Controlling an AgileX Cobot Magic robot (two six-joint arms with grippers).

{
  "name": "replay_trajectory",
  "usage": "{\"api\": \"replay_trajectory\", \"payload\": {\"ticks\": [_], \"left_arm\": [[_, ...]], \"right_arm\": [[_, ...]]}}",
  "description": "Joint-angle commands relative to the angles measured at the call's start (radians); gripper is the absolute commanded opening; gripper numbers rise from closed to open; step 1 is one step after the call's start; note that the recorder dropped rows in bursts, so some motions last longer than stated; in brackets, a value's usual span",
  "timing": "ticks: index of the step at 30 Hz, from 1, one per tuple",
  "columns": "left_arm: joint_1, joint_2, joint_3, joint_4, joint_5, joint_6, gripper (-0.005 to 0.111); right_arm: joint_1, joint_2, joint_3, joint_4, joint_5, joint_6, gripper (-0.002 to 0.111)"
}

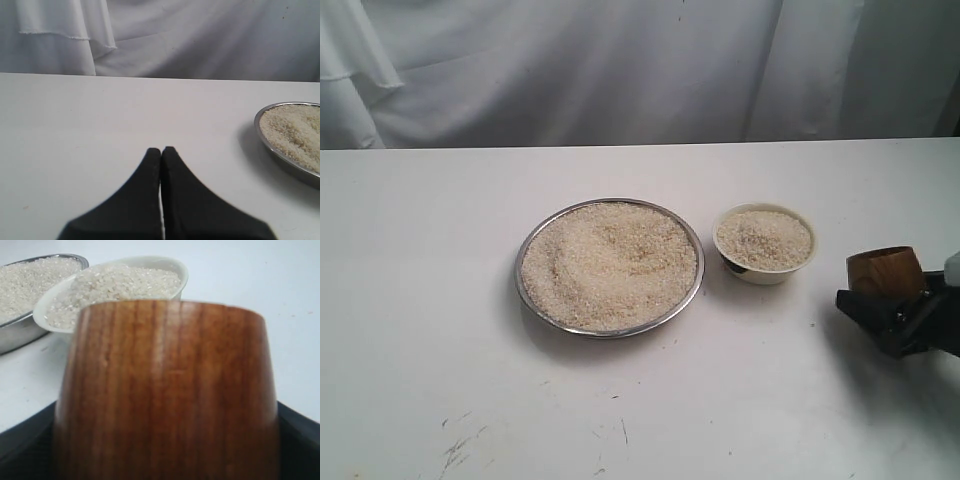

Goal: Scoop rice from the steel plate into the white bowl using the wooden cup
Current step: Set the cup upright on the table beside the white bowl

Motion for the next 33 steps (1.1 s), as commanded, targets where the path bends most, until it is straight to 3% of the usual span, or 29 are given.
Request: {"api": "replay_trajectory", "payload": {"ticks": [1, 9, 17, 33], "left_arm": [[-0.002, -0.005, 0.005, -0.001, -0.006, -0.003, 0.0], [-0.002, -0.005, 0.005, -0.001, -0.006, -0.003, 0.0], [-0.002, -0.005, 0.005, -0.001, -0.006, -0.003, 0.0], [-0.002, -0.005, 0.005, -0.001, -0.006, -0.003, 0.0]], "right_arm": [[-0.007, 0.006, -0.029, -0.017, -0.02, -0.151, 0.0], [-0.007, 0.013, -0.077, -0.049, -0.02, -0.24, 0.0], [0.061, 0.123, -0.135, -0.083, -0.02, -0.245, 0.0], [0.043, 0.071, -0.135, -0.085, -0.02, -0.247, 0.0]]}}
